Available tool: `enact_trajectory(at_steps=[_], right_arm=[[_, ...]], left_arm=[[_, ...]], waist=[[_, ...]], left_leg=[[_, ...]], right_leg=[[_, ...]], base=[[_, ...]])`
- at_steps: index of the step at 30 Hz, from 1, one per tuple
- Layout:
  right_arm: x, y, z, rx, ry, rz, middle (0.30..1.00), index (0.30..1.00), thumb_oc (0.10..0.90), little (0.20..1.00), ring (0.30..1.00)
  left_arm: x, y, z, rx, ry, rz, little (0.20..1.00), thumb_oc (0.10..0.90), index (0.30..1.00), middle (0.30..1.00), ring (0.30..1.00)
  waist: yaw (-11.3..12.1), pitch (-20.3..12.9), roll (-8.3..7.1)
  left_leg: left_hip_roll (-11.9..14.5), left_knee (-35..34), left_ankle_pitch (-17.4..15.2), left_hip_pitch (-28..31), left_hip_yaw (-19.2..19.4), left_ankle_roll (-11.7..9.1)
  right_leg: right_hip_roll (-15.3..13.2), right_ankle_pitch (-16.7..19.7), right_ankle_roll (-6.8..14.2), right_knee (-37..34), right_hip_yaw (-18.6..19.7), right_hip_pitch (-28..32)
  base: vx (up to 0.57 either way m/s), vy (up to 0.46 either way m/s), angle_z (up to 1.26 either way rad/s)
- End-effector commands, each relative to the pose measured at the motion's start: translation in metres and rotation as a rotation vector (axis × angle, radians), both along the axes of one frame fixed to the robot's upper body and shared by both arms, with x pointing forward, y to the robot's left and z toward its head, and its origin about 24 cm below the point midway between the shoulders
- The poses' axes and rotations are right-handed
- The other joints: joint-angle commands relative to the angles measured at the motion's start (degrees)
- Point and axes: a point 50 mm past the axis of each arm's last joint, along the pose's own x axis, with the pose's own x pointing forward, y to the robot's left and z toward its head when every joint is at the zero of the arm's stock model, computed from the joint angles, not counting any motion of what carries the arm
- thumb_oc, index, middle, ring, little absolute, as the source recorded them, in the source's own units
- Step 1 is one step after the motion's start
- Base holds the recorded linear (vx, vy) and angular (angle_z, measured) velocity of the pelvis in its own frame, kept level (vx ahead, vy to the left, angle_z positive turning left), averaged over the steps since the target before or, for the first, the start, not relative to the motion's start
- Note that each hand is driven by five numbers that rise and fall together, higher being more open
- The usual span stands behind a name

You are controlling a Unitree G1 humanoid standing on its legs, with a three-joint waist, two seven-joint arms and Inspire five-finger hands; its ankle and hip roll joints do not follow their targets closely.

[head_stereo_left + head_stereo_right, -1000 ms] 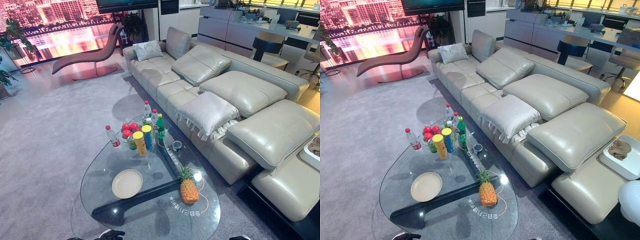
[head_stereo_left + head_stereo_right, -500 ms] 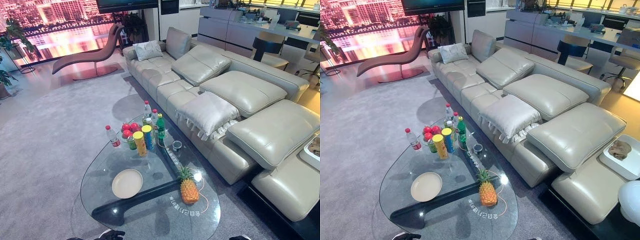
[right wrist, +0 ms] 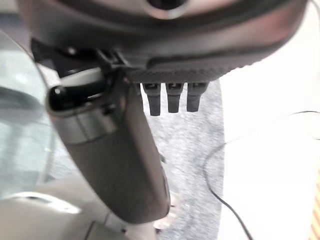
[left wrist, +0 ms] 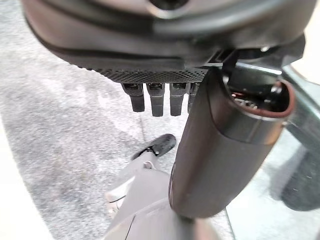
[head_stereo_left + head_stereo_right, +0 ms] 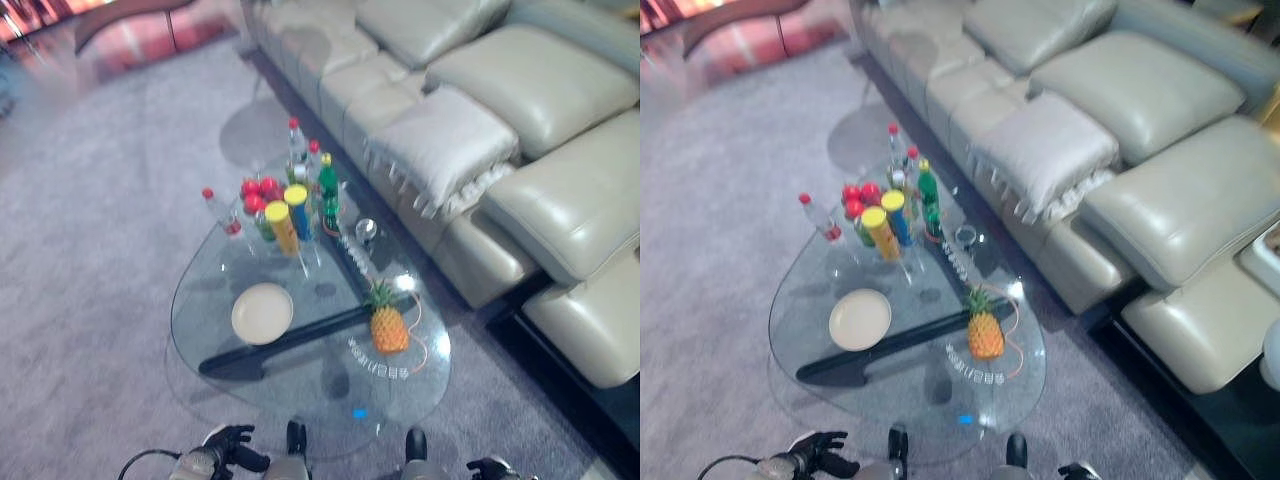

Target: Pick up the fruit to the plate

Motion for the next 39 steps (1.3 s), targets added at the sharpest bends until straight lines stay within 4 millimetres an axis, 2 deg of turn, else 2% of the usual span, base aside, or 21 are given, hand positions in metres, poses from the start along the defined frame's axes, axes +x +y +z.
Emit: enact_trajectory(at_steps=[1,5,7,10,12,14,18,21,24,26,27,34,39], right_arm=[[0.008,-0.02,0.01,-0.066,-0.005,-0.081,0.9,0.9,0.8,0.9,0.9],[0.014,-0.022,0.012,-0.083,-0.026,-0.07,0.9,0.9,0.8,0.9,0.9],[0.029,-0.022,0.018,-0.106,-0.088,-0.066,0.9,0.9,0.8,0.9,0.9],[0.043,-0.026,0.025,-0.118,-0.15,-0.053,0.9,0.9,0.8,0.9,0.9],[0.051,-0.026,0.029,-0.119,-0.192,-0.048,0.9,0.9,0.8,0.9,0.9],[0.066,-0.028,0.038,-0.129,-0.293,-0.064,0.9,0.9,0.8,0.9,0.9],[0.091,-0.03,0.056,-0.185,-0.498,-0.128,0.9,0.9,0.8,0.9,0.9],[0.105,-0.032,0.068,-0.215,-0.625,-0.179,0.9,0.9,0.8,0.9,0.9],[0.129,-0.03,0.089,-0.248,-0.784,-0.237,0.9,0.9,0.8,0.9,0.9],[0.134,-0.029,0.093,-0.254,-0.824,-0.255,0.9,0.9,0.8,0.9,0.9],[0.138,-0.027,0.098,-0.261,-0.873,-0.272,0.9,0.9,0.8,0.9,0.9],[0.154,-0.025,0.117,-0.282,-1.002,-0.311,0.9,0.9,0.8,0.9,0.9],[0.167,-0.025,0.131,-0.278,-1.073,-0.302,0.9,0.9,0.8,0.9,0.9]], left_arm=[[-0.011,0.001,-0.005,-0.004,0.05,0.018,0.9,0.8,0.9,0.9,0.9],[-0.005,-0.001,-0.002,-0.059,0.035,0.015,0.9,0.8,0.9,0.9,0.9],[0.006,-0.014,-0.001,-0.138,-0.011,0.019,0.9,0.8,0.9,0.9,0.9],[0.021,-0.013,0.006,-0.158,-0.071,0.077,0.9,0.8,0.9,0.9,0.9],[0.029,-0.01,0.01,-0.186,-0.1,0.125,0.9,0.8,0.9,0.9,0.9],[0.043,-0.007,0.018,-0.267,-0.164,0.224,0.9,0.8,0.9,0.9,0.9],[0.067,-0.006,0.034,-0.384,-0.318,0.388,0.9,0.8,0.9,0.9,0.9],[0.084,-0.003,0.046,-0.421,-0.427,0.476,0.9,0.8,0.9,0.9,0.9],[0.108,0.005,0.067,-0.391,-0.567,0.556,0.9,0.8,0.9,0.9,0.9],[0.113,0.005,0.071,-0.386,-0.593,0.567,0.9,0.8,0.9,0.9,0.9],[0.118,0.007,0.078,-0.373,-0.637,0.577,0.9,0.8,0.9,0.9,0.9],[0.13,0.009,0.095,-0.34,-0.769,0.644,0.9,0.8,0.9,0.9,0.9],[0.13,0.013,0.097,-0.301,-0.811,0.701,0.9,0.8,0.9,0.9,0.9]], waist=[[1.58,2.58,-2.03],[1.54,3.72,-1.67],[1.17,5.73,-1.18],[0.85,8.08,-1.15],[0.86,9.29,-1.28],[1.09,11.26,-1.29],[1.31,13.17,-0.89],[1.21,14.16,-0.66],[1.13,14.85,-1.28],[1.17,14.85,-1.49],[1.18,14.85,-1.81],[1.63,14.85,-1.93],[1.93,14.85,-1.82]], left_leg=[[0.07,-0.1,-1.63,0.57,-0.66,0.31],[-0.5,-0.1,-1.39,-0.89,-0.75,0.39],[-0.97,-0.1,-1.26,-3.1,-0.41,0.75],[-1.39,-0.1,-1.44,-4.64,-0.11,1.16],[-1.65,-0.1,-1.43,-5.49,-0.19,1.36],[-1.87,-0.1,-1.41,-6.64,-0.21,1.58],[-2.27,0.08,-0.85,-8.24,-0.48,1.71],[-2.66,2.42,-1.15,-10.36,-0.39,1.77],[-2.52,10.3,-2.35,-17.68,-1.23,1.66],[-2.43,12.43,-2.8,-19.71,-1.6,1.72],[-2.49,16.05,-3.46,-23.21,-2.56,1.73],[-2.8,24.69,-5.39,-33.53,-3.98,2.49],[-2.46,29.03,-6.94,-37.87,-4.61,2.69]], right_leg=[[-5.49,5.11,1.8,-0.08,-1.1,-3.38],[-5.49,5.41,1.71,-0.08,-0.8,-4.8],[-5.52,5.89,1.72,0.39,0.26,-7.65],[-5.53,6.05,1.73,0.39,1.26,-9.35],[-5.44,6.09,1.65,0.62,1.71,-10.36],[-5.43,5.79,1.41,1.94,1.78,-12.19],[-5.47,5.43,1.03,3.82,2.5,-15.23],[-5.77,4.59,1.0,6.77,2.99,-17.85],[-5.56,2.85,0.29,13.77,3.25,-24.53],[-5.33,2.24,0.09,15.85,3.35,-26.46],[-4.67,1.25,-0.23,19.14,3.72,-29.61],[-2.49,-1.77,-1.03,28.75,4.43,-39.78],[-1.69,-3.35,-1.57,32.82,4.98,-44.39]], base=[[-0.07,0.053,0.08],[-0.04,0.055,0.1],[-0.09,0.117,0.03],[-0.06,0.064,0.01],[-0.03,0.03,0.02],[-0.05,0.026,-0.02],[-0.04,0.05,-0.04],[-0.06,0.032,0.0],[-0.1,-0.033,0.03],[-0.05,-0.069,0.06],[-0.05,-0.084,0.09],[-0.06,-0.067,0.1],[-0.05,-0.034,-0.02]])
